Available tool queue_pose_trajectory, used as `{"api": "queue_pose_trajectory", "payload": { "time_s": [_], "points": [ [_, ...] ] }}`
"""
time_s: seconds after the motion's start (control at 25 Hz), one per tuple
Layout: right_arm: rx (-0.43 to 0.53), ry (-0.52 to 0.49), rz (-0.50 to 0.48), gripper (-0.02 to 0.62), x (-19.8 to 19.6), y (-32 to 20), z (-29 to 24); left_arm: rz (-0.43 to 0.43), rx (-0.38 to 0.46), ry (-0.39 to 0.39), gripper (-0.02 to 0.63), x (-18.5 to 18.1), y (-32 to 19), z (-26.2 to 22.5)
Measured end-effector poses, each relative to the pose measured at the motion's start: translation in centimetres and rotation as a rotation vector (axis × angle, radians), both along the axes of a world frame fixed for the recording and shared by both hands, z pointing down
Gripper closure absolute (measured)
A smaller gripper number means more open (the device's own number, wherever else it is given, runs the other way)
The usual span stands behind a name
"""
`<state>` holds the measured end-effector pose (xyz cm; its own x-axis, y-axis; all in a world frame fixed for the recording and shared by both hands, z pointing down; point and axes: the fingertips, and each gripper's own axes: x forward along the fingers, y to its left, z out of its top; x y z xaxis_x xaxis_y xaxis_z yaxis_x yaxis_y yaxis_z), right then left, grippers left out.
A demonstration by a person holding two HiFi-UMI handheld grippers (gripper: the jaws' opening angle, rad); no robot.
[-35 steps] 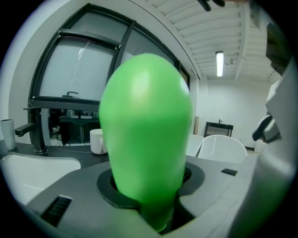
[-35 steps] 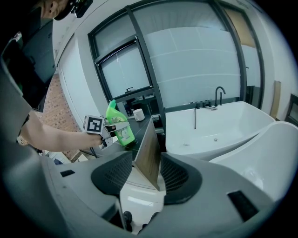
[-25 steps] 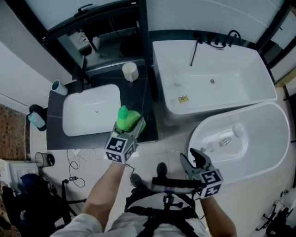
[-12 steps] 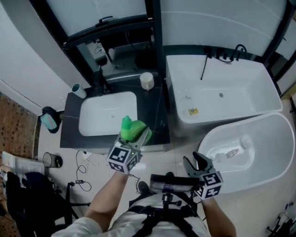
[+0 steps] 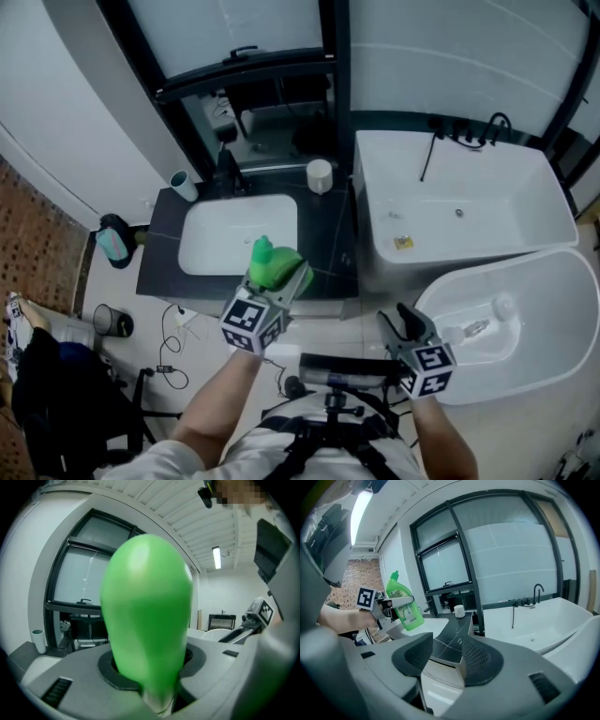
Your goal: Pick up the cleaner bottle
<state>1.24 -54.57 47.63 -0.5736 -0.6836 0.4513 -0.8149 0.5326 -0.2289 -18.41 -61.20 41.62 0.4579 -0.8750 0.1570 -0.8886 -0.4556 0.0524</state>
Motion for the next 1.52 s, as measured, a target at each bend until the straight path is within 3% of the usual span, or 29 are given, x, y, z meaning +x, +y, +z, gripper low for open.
{"api": "queue_pose_trajectory", "payload": {
  "time_s": [1.52],
  "points": [
    [0.076, -0.001, -0.077, 0.396, -5.7, -0.9, -3.3, -0.091, 0.008, 0.012, 0.443, -5.4, 7.2, -2.8]
  ]
}}
